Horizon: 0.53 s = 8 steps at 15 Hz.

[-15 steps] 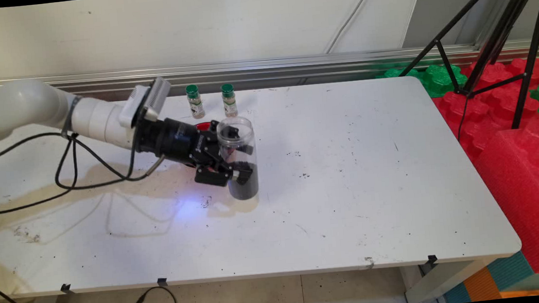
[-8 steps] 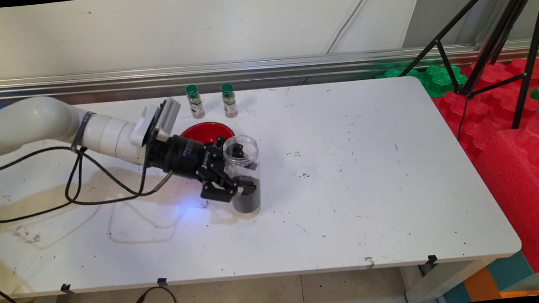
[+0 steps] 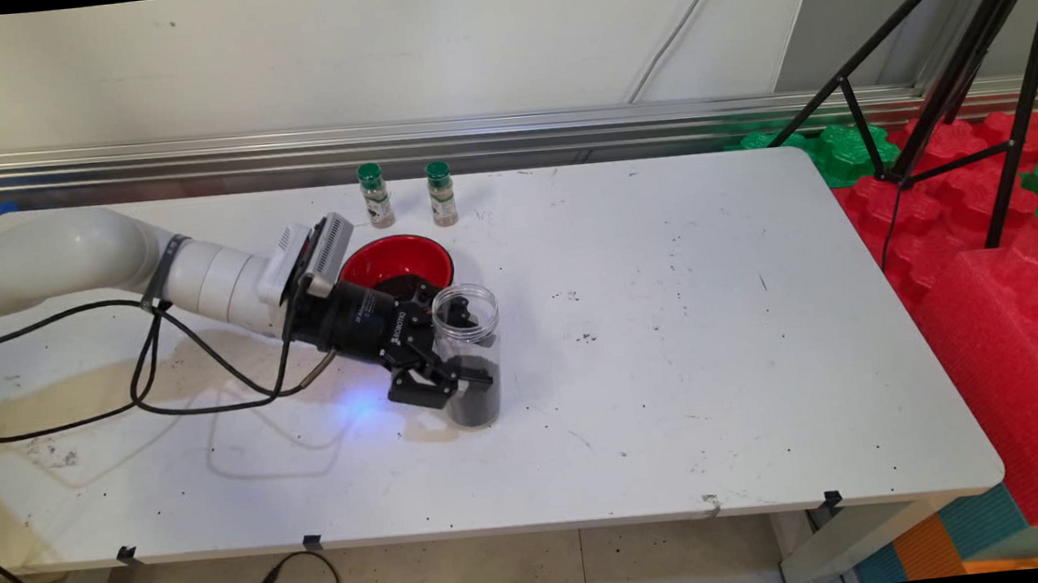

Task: Place the picked object on the table

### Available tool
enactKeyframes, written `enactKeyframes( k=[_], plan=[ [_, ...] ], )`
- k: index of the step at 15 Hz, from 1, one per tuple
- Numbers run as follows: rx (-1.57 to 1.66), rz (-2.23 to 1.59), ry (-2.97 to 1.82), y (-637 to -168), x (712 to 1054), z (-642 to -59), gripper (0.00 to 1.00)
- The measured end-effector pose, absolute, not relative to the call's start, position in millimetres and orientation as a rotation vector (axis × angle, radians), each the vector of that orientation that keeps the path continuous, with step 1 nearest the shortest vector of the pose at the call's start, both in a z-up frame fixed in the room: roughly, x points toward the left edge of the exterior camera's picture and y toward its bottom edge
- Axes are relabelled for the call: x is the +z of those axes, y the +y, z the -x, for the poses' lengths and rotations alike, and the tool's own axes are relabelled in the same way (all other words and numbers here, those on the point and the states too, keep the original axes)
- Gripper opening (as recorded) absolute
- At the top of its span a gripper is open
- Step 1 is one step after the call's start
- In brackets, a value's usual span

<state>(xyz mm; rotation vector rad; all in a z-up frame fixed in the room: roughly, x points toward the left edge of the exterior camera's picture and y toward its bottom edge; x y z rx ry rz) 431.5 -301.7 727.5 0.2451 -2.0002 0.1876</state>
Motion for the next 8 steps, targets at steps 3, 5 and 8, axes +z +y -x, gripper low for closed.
enactKeyframes(
  k=[3, 5, 8],
  plan=[
    [0.19, -0.248, -2.006, -298.3, 722.7, -431.7, 0.0],
    [0.191, -0.251, -2.008, -296.8, 720.8, -432.0, 0.0],
    [0.195, -0.256, -2.012, -294.3, 717.7, -433.7, 1.0]
  ],
)
